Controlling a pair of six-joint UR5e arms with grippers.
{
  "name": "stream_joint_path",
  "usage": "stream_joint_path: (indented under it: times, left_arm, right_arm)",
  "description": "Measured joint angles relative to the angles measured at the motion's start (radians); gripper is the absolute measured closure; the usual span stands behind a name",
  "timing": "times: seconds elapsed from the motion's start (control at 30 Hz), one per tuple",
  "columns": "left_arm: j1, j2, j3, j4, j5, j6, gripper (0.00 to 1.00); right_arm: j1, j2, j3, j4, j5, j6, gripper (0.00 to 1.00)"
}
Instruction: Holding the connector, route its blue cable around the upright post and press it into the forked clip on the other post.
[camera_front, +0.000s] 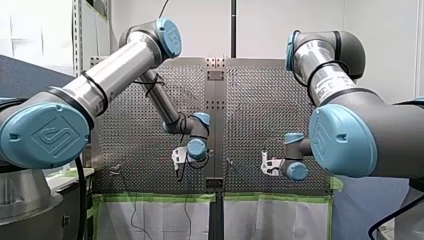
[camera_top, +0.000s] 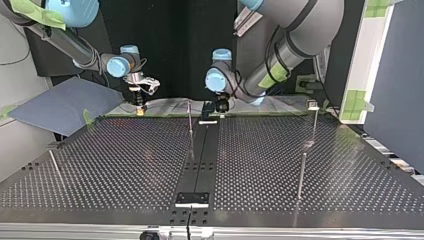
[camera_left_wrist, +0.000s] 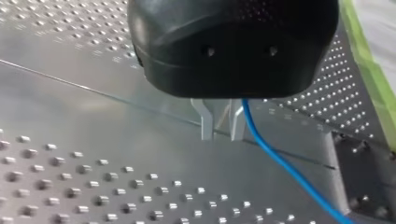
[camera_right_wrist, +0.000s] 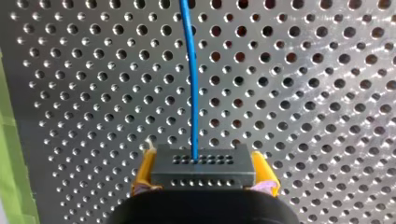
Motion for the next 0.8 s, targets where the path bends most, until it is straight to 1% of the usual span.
stream_joint_path:
  times: [0.37,0.7,0.8]
  left_arm:
    - [-0.017,0.107,-0.051,0.004,-0.062,0.040,0.79]
    - [-0.024,0.199,-0.137,0.018,-0.109,0.064,0.79]
    - [-0.029,0.222,-0.154,0.020,-0.115,0.076,0.79]
  right_arm:
    - [0.000,0.001,0.000,0.012,-0.001,-0.001,0.91]
    - [0.001,0.001,0.000,0.015,-0.001,-0.001,0.91]
    - [0.002,0.001,0.000,0.017,-0.001,-0.001,0.91]
